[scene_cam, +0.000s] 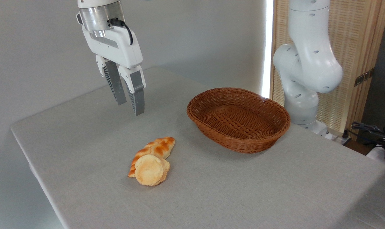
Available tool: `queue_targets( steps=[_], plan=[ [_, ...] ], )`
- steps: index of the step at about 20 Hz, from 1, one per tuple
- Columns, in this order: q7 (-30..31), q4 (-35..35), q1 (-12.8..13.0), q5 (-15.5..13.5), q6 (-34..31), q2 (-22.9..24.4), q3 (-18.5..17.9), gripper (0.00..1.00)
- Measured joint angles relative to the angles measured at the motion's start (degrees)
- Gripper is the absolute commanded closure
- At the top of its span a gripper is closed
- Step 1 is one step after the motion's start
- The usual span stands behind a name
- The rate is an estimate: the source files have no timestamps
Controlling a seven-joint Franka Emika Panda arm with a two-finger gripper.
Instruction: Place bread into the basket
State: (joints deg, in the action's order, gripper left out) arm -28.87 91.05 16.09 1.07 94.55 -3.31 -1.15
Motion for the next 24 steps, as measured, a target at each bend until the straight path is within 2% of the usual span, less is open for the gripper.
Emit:
queue_targets(
  steps=[18,24],
  plan=[
    [0.0,0.1,0.0,0.0,0.0,-0.6,0.2,0.0],
    [-0.2,2.5,0.0,0.0,1.2,-0.6,0.1,0.0]
  ],
)
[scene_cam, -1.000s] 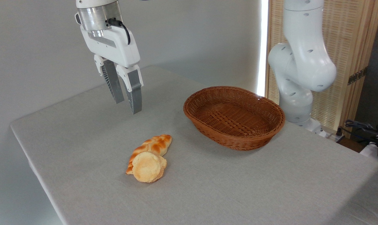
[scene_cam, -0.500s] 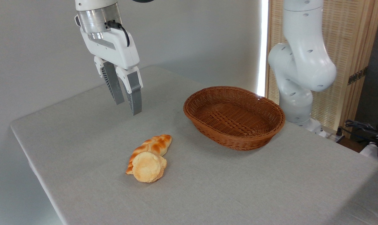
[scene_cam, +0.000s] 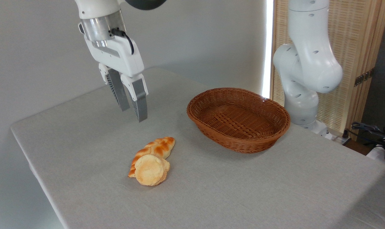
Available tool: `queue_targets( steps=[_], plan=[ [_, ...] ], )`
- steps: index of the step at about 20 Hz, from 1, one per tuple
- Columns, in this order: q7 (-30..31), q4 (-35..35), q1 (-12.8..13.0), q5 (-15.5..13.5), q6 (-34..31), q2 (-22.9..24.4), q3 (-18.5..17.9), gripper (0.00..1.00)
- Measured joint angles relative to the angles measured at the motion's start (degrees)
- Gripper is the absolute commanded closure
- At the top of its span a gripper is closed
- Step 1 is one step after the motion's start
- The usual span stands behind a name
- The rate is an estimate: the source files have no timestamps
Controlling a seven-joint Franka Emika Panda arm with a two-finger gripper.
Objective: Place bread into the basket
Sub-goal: 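Lower the open gripper down onto the round bun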
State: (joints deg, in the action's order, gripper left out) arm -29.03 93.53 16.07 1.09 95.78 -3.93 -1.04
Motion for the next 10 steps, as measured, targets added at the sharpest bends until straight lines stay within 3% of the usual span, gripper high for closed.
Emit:
queue_targets(
  steps=[5,10],
  plan=[
    [-3.0,3.3,-1.2,0.4,3.0,0.0,-1.5,0.0],
    [-3.6,9.5,-1.7,0.4,11.1,0.0,-3.6,0.0]
  ],
)
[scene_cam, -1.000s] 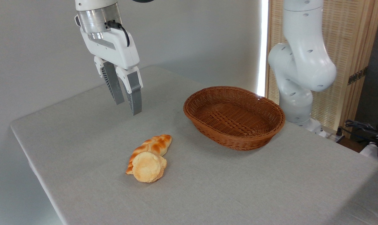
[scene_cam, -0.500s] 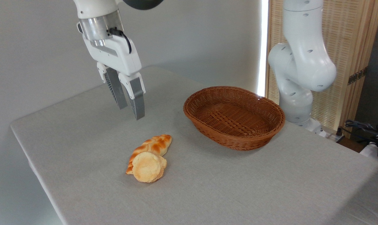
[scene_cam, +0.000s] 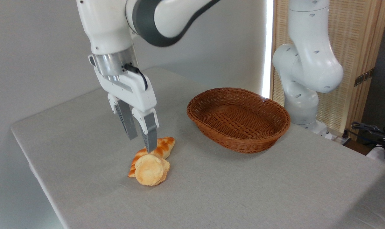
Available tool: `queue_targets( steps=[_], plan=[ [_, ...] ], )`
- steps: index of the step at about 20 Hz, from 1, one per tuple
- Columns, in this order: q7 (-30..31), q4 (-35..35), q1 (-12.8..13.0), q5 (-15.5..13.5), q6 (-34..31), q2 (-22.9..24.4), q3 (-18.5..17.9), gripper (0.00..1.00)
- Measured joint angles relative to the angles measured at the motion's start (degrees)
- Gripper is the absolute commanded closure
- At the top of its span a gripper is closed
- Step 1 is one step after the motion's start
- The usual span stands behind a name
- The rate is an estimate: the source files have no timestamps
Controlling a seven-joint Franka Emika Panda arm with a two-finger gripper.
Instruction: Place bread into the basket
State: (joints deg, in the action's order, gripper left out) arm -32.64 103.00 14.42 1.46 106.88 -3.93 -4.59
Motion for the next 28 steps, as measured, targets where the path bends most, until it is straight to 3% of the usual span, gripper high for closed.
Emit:
queue_targets(
  steps=[14,21,22,25,26,28],
  plan=[
    [0.0,6.0,0.0,1.3,8.5,-2.2,-0.1,0.0],
    [0.0,7.4,0.0,2.6,9.0,-3.0,-0.1,0.0],
    [0.0,7.5,0.0,2.7,9.0,-3.0,-0.1,0.02],
    [-0.1,7.5,0.0,2.8,9.0,-3.0,-0.1,0.41],
    [-0.9,7.5,0.0,2.8,9.0,-3.0,-0.1,0.46],
    [-3.4,7.5,0.0,2.9,9.0,-3.0,-0.1,0.46]
  ],
)
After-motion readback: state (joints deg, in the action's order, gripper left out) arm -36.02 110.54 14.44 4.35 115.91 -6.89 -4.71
